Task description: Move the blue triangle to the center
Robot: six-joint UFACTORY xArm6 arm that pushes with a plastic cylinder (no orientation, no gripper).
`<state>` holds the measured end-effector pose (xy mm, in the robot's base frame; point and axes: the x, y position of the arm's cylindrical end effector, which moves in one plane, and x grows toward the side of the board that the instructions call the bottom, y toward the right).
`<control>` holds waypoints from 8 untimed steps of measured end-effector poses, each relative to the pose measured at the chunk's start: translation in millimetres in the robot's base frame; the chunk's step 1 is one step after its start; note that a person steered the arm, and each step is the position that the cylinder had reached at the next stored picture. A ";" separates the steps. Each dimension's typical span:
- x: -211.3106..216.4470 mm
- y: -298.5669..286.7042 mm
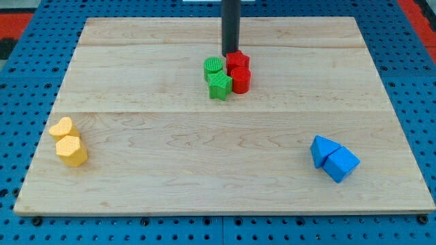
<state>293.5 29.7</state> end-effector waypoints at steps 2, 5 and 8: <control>4.9 19.1; 6.8 65.5; 140.9 237.8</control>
<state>434.4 267.5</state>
